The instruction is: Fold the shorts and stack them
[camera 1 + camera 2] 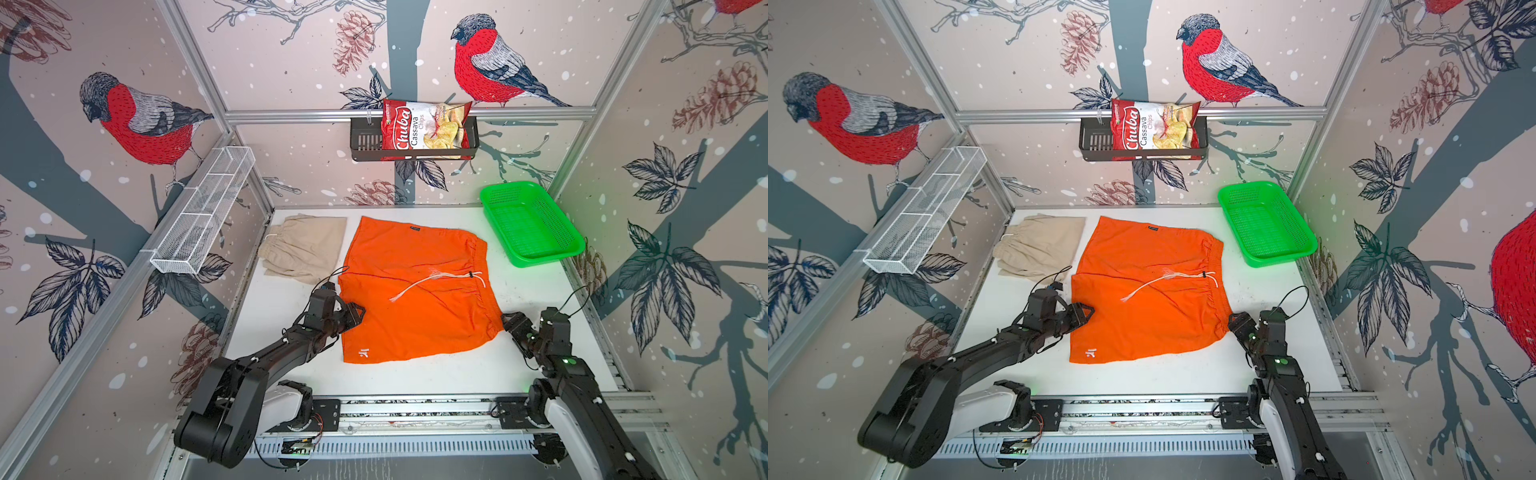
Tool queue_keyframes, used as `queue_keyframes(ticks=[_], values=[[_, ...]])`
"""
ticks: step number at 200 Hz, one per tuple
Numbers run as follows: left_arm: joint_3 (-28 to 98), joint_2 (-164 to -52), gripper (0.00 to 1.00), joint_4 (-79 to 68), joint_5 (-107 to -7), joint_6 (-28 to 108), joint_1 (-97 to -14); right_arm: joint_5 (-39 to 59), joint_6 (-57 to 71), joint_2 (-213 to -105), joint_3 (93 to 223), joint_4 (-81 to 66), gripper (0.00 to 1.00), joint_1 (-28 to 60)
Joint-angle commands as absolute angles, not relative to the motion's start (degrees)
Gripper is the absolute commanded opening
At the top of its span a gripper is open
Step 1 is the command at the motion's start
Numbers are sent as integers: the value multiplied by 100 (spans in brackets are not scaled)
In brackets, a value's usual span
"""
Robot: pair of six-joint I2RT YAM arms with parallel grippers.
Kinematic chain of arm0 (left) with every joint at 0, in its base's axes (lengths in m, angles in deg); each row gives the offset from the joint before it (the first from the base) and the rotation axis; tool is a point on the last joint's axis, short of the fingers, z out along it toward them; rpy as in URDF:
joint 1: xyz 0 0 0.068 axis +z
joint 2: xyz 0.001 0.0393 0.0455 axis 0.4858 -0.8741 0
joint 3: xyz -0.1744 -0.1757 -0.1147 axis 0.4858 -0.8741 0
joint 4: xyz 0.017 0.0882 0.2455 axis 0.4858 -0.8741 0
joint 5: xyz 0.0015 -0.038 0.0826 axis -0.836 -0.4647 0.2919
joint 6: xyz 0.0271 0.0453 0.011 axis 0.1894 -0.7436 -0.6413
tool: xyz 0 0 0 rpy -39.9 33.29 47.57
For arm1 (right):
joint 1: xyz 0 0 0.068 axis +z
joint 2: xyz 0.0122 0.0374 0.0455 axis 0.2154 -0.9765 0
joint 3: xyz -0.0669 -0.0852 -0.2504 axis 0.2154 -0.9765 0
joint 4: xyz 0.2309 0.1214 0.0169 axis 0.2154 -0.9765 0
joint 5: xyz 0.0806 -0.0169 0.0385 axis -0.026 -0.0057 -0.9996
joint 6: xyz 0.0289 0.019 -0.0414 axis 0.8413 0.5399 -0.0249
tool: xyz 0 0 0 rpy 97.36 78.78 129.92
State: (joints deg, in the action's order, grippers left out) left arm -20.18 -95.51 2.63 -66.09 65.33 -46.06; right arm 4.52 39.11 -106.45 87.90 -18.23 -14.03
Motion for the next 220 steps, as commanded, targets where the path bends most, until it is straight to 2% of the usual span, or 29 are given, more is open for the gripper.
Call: queue_keyframes(ticks=[1,70,169,189,220], values=[[-2094,-9688,52,694,-6723,6584,-4609,-228,4386,-10762,8591,-1086,74,-1459],[-2163,-9807,52,831,-6714,6583,-4611,-755,4779,-11258,8179,326,74,-1735],[-2197,-9993,52,944,-6692,6598,-4609,-1245,4407,-12935,8265,1580,69,-1798],[-2188,-10036,51,949,-6644,6584,-4606,-1486,4060,-13382,8448,1534,58,-1798],[-2171,-10198,52,995,-6495,6641,-4605,-1735,3924,-13929,8530,1605,31,-1797]])
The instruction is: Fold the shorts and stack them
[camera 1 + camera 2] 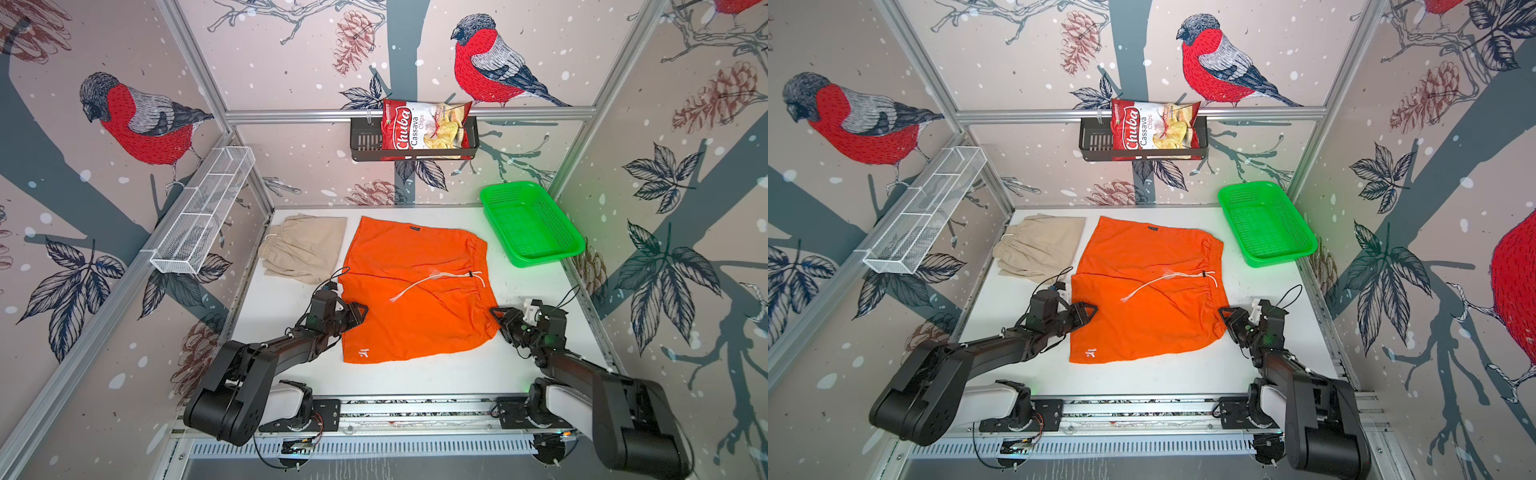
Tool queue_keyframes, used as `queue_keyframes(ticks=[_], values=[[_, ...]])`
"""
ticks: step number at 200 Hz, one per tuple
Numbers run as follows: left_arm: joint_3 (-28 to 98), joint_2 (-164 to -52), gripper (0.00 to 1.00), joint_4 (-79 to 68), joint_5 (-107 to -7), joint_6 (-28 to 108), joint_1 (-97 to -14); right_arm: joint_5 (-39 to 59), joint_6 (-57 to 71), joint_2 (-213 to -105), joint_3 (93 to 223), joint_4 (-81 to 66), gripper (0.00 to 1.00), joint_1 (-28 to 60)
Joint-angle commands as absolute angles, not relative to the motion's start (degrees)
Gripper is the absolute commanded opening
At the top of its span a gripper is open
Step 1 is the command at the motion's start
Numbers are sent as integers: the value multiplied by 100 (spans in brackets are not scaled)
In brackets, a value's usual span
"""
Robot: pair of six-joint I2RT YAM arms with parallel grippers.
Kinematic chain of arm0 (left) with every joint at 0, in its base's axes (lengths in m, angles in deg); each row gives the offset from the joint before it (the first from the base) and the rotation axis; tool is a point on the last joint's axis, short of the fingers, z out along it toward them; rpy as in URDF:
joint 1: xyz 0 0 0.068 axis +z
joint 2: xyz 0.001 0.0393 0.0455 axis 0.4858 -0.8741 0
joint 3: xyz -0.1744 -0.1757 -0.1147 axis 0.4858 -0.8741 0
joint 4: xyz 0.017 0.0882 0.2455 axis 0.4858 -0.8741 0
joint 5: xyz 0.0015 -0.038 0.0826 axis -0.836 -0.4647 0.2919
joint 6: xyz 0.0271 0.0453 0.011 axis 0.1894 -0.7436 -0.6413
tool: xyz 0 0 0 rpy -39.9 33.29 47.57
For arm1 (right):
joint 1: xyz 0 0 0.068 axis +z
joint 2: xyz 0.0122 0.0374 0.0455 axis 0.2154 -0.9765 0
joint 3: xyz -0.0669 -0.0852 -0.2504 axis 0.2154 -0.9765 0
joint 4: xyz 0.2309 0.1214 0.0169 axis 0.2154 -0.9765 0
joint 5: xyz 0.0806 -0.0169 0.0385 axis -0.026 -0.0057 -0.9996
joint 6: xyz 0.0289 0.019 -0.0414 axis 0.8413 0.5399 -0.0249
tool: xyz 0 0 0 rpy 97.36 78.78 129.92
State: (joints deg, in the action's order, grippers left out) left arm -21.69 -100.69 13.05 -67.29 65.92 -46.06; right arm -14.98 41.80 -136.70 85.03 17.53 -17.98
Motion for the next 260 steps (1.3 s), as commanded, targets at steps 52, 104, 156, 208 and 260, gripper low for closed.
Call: queue_keyframes(ticks=[52,104,156,208,260], values=[[-2057,-10465,52,944,-6241,6684,-4611,-1443,4111,-13722,8465,1299,1,-1589],[-1702,-10368,53,565,-6057,6549,-4612,-213,5129,-12478,8236,1045,0,-605],[-1422,-9579,58,-395,-5988,6490,-4606,192,5475,-11882,8106,847,0,-383],[-1099,-8500,62,-2102,-6043,7057,-4605,126,5431,-12116,8258,859,0,-259],[-1018,-7555,61,-3591,-5977,8110,-4612,225,5410,-12155,8372,838,0,-139]])
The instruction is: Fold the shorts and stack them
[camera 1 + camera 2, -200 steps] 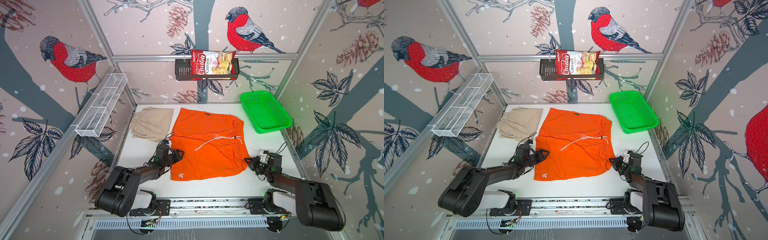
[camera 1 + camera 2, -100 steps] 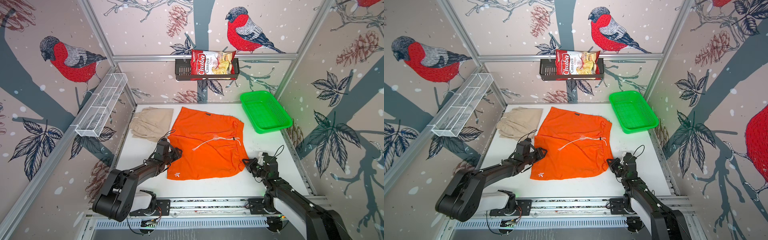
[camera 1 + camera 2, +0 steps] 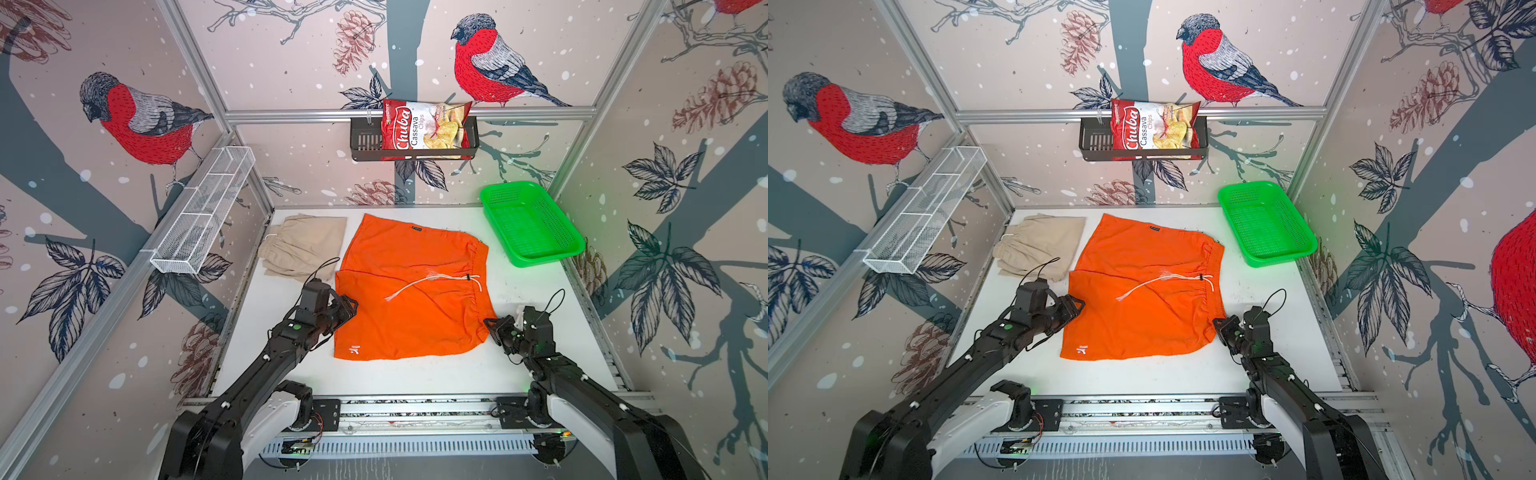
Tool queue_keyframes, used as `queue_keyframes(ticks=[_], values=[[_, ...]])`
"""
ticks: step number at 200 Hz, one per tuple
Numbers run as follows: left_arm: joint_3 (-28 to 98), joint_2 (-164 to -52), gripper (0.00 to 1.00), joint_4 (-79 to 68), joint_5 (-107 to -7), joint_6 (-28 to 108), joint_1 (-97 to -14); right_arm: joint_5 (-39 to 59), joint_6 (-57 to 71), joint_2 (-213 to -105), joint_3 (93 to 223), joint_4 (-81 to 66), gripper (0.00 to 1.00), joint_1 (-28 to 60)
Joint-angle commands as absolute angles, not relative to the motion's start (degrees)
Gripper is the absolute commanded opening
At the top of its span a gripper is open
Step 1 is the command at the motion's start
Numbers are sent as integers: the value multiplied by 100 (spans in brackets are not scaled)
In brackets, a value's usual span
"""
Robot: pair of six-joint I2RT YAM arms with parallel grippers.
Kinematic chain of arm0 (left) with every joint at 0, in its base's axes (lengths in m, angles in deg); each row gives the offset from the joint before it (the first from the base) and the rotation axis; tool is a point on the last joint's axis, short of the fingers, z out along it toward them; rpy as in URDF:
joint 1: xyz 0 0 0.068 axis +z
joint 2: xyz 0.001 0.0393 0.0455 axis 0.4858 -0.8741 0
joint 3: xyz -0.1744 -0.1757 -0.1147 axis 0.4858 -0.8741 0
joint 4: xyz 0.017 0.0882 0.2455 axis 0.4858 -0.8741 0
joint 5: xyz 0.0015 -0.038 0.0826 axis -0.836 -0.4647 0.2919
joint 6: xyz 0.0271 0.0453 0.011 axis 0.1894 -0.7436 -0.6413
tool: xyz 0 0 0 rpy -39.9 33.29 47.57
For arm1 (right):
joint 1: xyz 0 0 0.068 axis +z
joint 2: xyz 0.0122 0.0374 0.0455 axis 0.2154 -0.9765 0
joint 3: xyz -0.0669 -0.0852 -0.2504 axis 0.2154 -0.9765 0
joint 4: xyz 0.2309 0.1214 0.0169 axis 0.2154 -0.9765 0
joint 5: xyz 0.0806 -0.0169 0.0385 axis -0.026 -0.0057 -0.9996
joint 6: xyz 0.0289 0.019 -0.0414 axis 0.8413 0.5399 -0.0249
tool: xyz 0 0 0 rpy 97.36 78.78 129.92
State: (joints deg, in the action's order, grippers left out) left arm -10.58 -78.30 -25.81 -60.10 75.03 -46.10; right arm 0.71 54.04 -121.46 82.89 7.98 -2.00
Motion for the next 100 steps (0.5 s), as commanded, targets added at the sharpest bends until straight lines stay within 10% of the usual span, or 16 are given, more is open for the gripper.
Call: queue_keyframes(ticks=[1,100], values=[[-1023,-7539,61,-3615,-5976,8125,-4612,228,5409,-12150,8373,838,0,-134],[-1424,-6932,55,-4903,-6170,9346,-4599,343,5295,-12165,8496,650,0,-14]])
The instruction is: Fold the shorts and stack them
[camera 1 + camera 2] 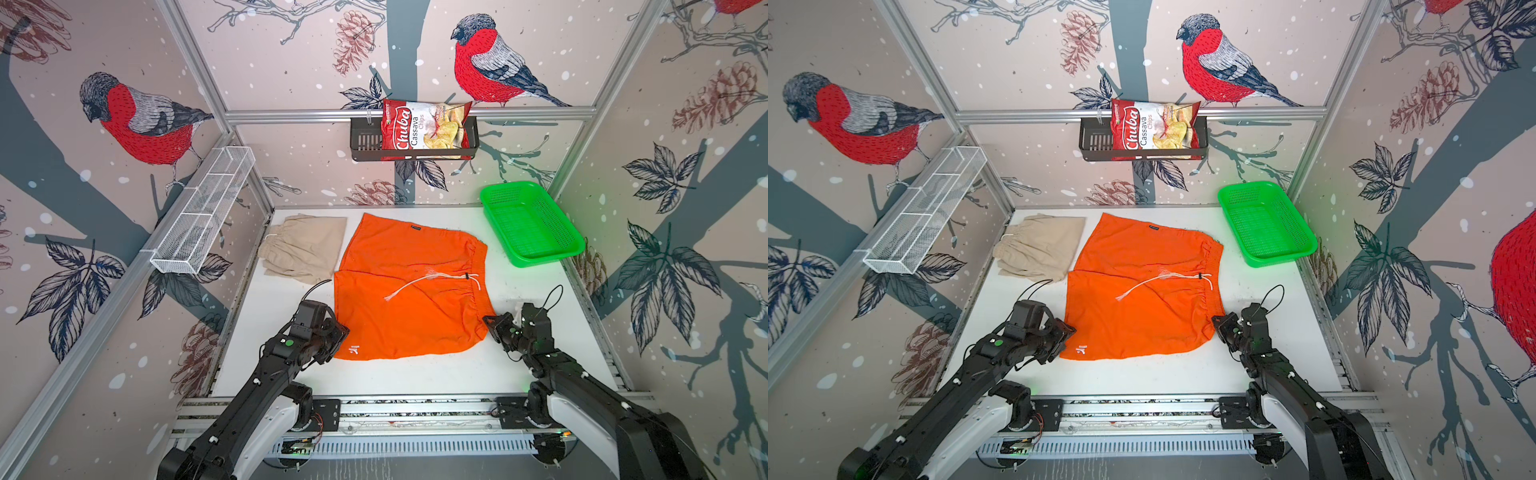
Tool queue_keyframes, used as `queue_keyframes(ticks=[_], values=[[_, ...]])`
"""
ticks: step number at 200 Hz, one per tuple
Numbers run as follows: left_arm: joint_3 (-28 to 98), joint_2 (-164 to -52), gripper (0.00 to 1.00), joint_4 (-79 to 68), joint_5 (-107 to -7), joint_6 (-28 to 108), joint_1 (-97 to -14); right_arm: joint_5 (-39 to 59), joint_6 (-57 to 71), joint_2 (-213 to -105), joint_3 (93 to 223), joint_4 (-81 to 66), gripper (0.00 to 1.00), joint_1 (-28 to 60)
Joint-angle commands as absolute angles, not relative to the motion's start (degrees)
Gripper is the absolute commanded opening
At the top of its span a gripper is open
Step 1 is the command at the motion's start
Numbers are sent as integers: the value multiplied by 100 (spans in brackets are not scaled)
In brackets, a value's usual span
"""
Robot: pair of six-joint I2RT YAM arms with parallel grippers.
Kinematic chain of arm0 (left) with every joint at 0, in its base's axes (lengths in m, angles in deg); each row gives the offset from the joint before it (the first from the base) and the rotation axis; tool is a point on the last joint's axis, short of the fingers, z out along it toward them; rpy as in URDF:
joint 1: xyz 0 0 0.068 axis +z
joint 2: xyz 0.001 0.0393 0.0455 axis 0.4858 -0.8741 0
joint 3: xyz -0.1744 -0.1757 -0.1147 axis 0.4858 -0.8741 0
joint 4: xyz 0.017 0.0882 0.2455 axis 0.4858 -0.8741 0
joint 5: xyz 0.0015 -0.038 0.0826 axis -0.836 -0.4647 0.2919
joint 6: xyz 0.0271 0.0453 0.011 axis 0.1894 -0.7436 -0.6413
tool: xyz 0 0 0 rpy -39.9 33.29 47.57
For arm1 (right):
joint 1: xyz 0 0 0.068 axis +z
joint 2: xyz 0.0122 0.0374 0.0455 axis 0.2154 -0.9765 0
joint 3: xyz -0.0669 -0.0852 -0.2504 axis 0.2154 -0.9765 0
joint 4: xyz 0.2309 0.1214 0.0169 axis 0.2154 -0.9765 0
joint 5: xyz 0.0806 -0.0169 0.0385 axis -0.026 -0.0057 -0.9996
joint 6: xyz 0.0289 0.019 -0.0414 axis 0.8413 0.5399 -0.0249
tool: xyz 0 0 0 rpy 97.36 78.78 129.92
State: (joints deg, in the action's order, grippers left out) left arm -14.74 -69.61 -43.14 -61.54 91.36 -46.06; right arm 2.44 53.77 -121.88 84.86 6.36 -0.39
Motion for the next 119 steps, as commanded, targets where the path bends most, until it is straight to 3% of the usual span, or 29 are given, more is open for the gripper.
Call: queue_keyframes(ticks=[1,67,119], values=[[-1424,-6929,55,-4917,-6165,9350,-4597,344,5294,-12164,8497,648,0,-14],[-1705,-6855,53,-5190,-6093,9565,-4596,412,5287,-12183,8501,634,0,57],[-1804,-7024,45,-4824,-5919,9495,-4592,450,5282,-12197,8515,618,0,109]])
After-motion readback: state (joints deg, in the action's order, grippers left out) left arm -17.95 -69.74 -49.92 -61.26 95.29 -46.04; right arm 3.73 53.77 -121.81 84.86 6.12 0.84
